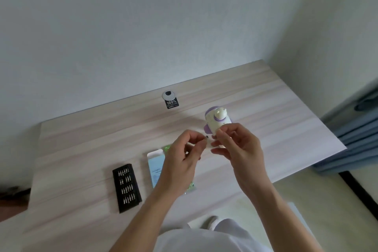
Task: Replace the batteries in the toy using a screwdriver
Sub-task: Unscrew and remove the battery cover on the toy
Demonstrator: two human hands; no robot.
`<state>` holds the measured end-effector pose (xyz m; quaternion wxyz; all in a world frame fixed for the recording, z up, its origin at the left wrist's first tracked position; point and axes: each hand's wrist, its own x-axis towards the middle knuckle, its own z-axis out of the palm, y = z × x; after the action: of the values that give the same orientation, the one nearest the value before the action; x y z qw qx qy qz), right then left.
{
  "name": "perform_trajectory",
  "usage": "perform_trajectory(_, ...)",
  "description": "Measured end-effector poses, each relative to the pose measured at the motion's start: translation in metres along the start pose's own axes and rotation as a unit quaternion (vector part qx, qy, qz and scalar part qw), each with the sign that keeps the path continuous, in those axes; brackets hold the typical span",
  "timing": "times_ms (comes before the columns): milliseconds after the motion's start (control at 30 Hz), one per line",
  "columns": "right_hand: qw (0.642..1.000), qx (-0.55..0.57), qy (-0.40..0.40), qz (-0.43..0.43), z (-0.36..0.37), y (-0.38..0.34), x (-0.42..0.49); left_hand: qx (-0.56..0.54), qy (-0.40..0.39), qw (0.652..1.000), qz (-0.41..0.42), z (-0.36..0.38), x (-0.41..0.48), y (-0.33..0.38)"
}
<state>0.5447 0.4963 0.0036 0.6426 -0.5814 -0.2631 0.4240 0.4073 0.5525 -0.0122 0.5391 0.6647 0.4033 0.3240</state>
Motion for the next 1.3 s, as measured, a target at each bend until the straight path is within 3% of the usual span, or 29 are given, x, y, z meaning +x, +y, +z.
perform_trajectory(400, 0.998, 0.033, 0.039, -0.022, -0.076, -0.023, -0.01, 0.01, -0.025, 0.999, 0.038, 0.081, 0.002, 0.036)
perform_trajectory(967, 0.998, 0.009, 0.017, -0.062, -0.058, -0.024, -0.008, 0.041, -0.008, 0.998, 0.052, 0.061, 0.001, 0.045)
perform_trajectory(1300, 0.999, -0.026, 0.007, -0.042, -0.041, -0.017, -0.004, 0.037, -0.008, 0.998, 0.051, 0.042, 0.005, 0.031)
